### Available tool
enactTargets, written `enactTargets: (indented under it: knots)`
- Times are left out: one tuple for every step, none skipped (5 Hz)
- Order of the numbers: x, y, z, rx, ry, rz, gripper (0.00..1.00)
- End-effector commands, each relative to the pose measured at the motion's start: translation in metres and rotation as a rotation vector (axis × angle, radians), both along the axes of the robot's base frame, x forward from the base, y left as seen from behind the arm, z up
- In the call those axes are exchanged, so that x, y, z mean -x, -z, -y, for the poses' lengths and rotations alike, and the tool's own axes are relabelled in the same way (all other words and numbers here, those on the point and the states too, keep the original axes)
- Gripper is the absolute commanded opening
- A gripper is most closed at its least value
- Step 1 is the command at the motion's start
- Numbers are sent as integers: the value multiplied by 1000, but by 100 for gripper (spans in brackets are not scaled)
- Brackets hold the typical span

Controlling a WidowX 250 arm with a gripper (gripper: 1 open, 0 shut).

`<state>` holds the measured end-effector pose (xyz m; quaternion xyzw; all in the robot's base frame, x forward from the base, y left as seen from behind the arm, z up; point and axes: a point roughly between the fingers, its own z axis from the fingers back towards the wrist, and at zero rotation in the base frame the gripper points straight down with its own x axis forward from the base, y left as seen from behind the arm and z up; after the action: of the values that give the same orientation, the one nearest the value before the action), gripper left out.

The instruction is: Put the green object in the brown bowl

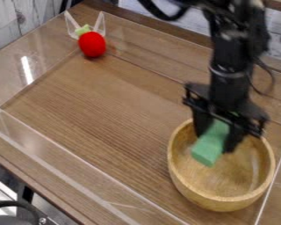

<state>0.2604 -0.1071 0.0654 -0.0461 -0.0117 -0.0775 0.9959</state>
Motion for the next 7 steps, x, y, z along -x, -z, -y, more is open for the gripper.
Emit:
enactTargets:
  knots:
    - [-1,-4,24,15,32,47,0]
    - [0,-9,34,18,49,58,0]
    - [-3,-10,44,18,40,64,0]
    - [-7,-9,50,14,31,82,0]
    - [-8,-24,49,7,105,96,0]
    - [-9,-35,47,6,183,112,0]
    - [-10,-27,38,-1,93,133,0]
